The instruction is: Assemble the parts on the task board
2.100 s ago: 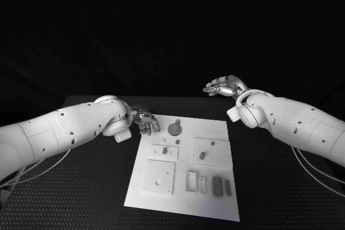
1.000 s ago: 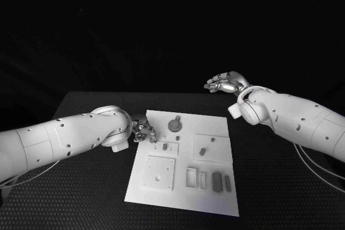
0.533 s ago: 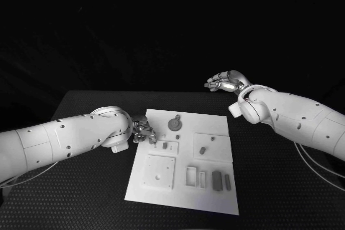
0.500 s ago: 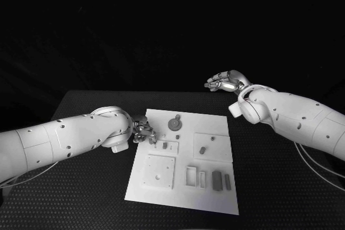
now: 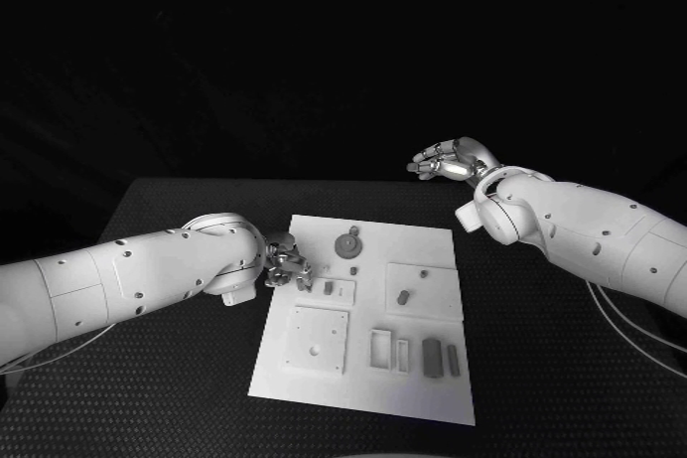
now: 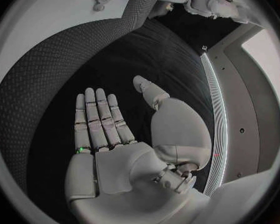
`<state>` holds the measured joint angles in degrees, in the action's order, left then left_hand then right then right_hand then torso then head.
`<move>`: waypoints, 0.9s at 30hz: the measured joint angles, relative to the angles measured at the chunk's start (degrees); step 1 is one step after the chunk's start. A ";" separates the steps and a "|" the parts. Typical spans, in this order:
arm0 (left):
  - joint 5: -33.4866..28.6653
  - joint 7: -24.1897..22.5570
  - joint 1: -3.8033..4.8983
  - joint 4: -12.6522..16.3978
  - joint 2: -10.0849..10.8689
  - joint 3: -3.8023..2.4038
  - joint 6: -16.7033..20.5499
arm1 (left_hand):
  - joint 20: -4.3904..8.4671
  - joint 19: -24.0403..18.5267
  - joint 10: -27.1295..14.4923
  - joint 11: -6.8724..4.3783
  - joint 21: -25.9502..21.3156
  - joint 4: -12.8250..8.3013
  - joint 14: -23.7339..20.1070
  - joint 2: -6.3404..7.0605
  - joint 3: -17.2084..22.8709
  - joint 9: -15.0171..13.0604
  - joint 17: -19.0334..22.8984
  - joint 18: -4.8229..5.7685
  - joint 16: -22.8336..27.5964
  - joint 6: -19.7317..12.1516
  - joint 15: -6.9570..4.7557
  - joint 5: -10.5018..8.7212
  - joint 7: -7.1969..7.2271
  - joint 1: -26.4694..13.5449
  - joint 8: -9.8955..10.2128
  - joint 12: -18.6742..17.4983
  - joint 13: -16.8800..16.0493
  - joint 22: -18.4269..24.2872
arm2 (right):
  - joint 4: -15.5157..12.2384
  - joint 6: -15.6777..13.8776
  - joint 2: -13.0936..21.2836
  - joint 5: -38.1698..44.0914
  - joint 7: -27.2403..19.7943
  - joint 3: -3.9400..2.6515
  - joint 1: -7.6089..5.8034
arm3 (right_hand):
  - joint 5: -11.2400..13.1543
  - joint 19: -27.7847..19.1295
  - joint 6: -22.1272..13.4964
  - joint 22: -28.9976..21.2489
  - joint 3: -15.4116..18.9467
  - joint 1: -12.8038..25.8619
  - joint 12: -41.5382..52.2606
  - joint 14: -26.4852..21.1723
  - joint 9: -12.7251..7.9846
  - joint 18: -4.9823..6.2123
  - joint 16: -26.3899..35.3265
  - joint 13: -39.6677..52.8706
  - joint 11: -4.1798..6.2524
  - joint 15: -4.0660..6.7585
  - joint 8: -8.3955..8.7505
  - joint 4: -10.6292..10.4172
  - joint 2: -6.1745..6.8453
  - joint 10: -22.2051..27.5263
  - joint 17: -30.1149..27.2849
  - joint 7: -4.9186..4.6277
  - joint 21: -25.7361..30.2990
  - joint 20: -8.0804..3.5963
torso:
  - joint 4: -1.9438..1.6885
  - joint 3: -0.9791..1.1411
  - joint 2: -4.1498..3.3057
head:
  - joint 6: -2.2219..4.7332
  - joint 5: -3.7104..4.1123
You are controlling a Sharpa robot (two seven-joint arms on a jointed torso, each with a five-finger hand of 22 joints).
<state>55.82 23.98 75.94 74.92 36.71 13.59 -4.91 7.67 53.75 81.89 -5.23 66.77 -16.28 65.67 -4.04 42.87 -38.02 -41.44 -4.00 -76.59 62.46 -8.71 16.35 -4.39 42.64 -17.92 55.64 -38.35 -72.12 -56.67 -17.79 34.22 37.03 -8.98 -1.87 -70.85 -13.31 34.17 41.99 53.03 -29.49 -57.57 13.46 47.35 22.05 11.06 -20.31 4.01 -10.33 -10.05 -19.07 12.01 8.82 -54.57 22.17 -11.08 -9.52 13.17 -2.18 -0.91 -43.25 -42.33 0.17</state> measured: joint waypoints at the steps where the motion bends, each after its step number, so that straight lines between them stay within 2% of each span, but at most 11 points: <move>1: 0.05 0.00 0.00 0.00 -0.01 -0.01 -0.07 | 0.00 0.00 0.00 0.00 0.00 0.00 0.00 0.00 0.00 0.00 0.00 0.00 0.00 0.00 0.00 0.00 0.00 0.00 0.00 0.00 0.00 0.00 | -0.01 0.00 0.00 0.00 0.00 0.00 0.00 | 0.00 0.00 0.00 0.00 0.00 0.00 0.00 0.00 0.00 0.00 0.00 0.00 0.00 0.00 0.00 0.00 0.00 0.00 0.00 0.00 0.00 0.00 | 0.00 0.01 0.00 | -0.01 -0.02; 13: 0.60 0.06 -0.22 -0.11 -0.33 -0.12 -0.38 | 0.00 0.00 0.00 0.00 0.00 0.05 0.21 0.05 0.04 -0.04 0.01 0.00 0.00 0.20 0.00 -0.45 0.20 -0.05 0.00 0.23 0.14 0.12 | -0.05 0.00 -0.01 0.00 -0.02 0.00 0.01 | 0.00 0.00 0.00 0.06 0.00 0.00 -0.22 0.00 -0.05 0.00 0.00 0.00 0.00 0.00 0.00 0.00 0.00 0.00 -0.05 0.00 0.22 0.00 | 0.04 0.02 0.00 | -0.01 -0.05; 27: 3.09 0.08 -0.37 -0.03 -0.73 -0.22 -0.42 | 0.00 0.00 0.01 -0.01 0.22 0.16 0.51 0.36 0.15 0.06 0.02 0.00 0.00 1.10 -0.09 -2.00 0.71 -0.35 -0.05 0.23 0.34 0.34 | -0.20 0.00 0.03 -0.01 -0.02 0.00 0.02 | 0.00 0.00 -0.21 0.05 0.00 0.00 -0.22 0.00 -0.05 0.00 0.00 0.00 0.00 0.00 0.00 0.00 0.00 0.00 -0.05 0.21 0.22 0.00 | 0.05 0.05 0.00 | 0.07 -0.05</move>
<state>58.90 24.07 75.58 74.89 35.98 13.38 -5.33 7.67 53.75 81.90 -5.24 67.00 -16.12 66.17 -3.68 43.02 -37.96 -41.43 -4.00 -76.58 63.55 -8.80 14.35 -3.68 42.28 -17.97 55.87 -38.01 -71.78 -56.87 -17.78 34.25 37.02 -9.01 -1.87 -70.83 -13.31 34.17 41.78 53.09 -29.50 -57.57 13.24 47.35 22.00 11.06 -20.31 4.01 -10.33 -10.05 -19.07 12.01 8.82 -54.57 22.12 -10.87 -9.30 13.17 -2.13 -0.86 -43.25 -42.26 0.12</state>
